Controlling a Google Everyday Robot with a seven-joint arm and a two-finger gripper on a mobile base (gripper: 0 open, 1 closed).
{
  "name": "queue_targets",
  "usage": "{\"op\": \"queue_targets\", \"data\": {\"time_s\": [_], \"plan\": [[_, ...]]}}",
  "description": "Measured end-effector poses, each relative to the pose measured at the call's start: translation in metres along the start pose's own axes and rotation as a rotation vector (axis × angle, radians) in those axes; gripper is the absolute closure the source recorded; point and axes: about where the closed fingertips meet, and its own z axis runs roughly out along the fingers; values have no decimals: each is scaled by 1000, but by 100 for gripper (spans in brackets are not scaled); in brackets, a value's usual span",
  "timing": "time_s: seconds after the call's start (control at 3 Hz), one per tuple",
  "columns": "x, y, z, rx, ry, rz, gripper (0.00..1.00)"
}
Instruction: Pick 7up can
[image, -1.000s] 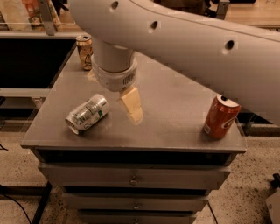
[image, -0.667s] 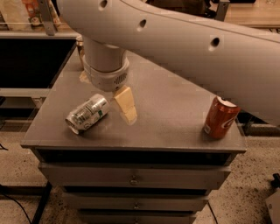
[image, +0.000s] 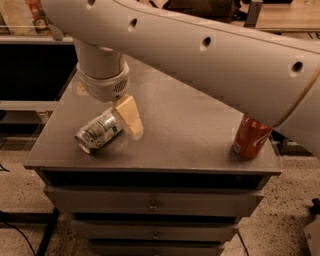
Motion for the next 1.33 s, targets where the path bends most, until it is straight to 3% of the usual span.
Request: {"op": "queue_targets", "data": {"time_s": [0.67, 1.33], "plan": [[-2, -5, 24, -56, -10, 12, 0], [-6, -1, 34, -77, -29, 30, 30]]}}
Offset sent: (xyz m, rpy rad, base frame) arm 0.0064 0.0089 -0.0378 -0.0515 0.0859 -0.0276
